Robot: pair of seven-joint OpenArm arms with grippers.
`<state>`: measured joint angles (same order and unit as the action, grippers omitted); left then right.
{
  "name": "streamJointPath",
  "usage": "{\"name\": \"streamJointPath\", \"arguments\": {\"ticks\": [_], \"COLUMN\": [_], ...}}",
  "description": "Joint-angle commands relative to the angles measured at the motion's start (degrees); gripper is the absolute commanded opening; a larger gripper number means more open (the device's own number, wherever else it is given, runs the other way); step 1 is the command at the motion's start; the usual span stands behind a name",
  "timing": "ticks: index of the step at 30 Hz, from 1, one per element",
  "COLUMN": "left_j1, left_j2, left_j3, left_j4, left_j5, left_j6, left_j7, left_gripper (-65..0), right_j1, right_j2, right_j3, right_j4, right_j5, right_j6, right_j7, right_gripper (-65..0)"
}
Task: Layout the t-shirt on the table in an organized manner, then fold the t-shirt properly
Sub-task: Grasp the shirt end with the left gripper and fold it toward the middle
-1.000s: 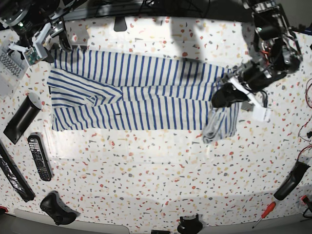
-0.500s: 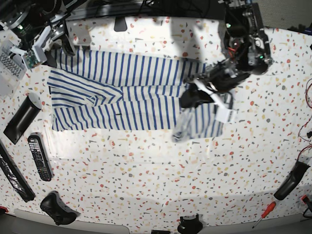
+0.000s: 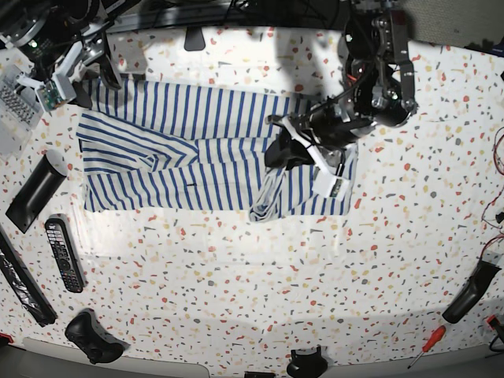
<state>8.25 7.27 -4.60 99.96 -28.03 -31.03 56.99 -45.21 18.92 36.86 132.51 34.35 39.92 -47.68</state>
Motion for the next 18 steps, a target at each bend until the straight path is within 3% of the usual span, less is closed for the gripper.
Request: {"name": "streamJointPath", "arguments": {"ticks": [1,9,13,15,18], "left_j1": [-0.6,-0.6,-0.6,-0.6,-0.6], "left_j2": [1.2,1.2,1.2,1.2,1.2], "left_j3": [0.2,0.2,0.2,0.2,0.2], "left_j4": [0.9,0.9,0.9,0.9,0.9], "left_j5": [-1.3,-4.5,-4.6,-4.6,-4.6], "left_j6": [-0.2,-0.3,-0.3,-0.2,-0.3], "left_j7": [-1.1,-1.2,-1.2,-1.2,-1.2], "left_gripper": [-65.0,-65.0,-35.7,-31.0,-31.0], "right_j1": [-0.2,-0.2,-0.2,-0.2,-0.2], "right_j2": [0.6,0.6,0.6,0.6,0.6], "right_j3": [0.3,0.3,0.3,0.3,0.3], "right_j4": [1.0,1.0,1.0,1.0,1.0], "right_j5": [0.8,0.8,0.8,0.8,0.8], "right_j6": [0.1,0.1,0.1,0.1,0.1], "right_j7": [1.1,1.1,1.1,1.1,1.1], "right_gripper": [-33.8,-33.8,-33.8,-33.8,-33.8]}}
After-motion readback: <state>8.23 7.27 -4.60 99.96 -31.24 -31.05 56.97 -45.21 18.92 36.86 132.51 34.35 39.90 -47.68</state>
